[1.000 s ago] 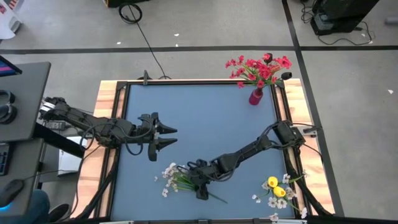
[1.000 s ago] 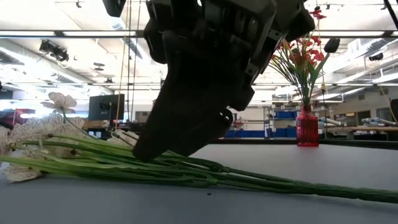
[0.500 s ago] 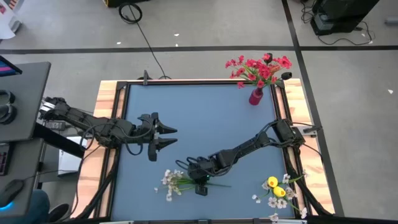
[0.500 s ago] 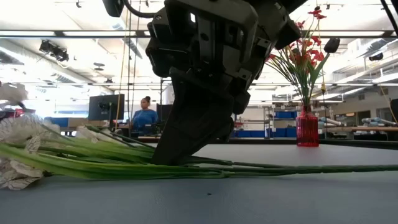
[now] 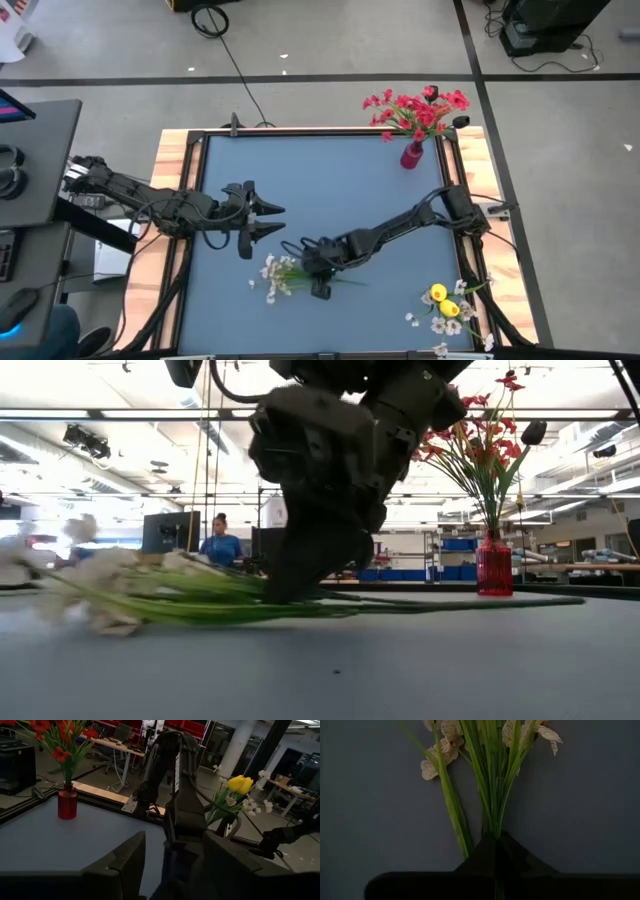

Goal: Sort flowers into vase by color
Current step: Put the white flowers into the transparent vase

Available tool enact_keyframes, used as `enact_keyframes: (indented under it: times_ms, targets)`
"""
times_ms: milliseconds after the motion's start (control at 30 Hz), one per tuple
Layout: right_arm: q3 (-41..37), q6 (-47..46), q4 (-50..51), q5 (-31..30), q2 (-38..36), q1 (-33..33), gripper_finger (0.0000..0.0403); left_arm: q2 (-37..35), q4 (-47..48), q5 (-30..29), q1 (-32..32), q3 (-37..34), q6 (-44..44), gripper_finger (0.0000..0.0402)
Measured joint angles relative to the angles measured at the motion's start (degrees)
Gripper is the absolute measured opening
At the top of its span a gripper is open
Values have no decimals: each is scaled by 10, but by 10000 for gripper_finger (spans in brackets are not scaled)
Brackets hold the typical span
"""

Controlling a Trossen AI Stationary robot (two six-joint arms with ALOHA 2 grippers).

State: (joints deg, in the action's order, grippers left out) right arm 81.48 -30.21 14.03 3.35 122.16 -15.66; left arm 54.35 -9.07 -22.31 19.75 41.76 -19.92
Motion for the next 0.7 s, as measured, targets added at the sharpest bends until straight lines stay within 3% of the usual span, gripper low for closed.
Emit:
enact_keyframes:
  times_ms: [100,267,700]
  targets:
    - [0,38,41,-36,-8,12,14,0,-1,0,0,0,0,203]
    - [1,64,77,-20,-14,38,48,0,-1,0,0,0,0,203]
    - [2,136,81,-1,-28,20,261,0,-1,0,0,0,0,203]
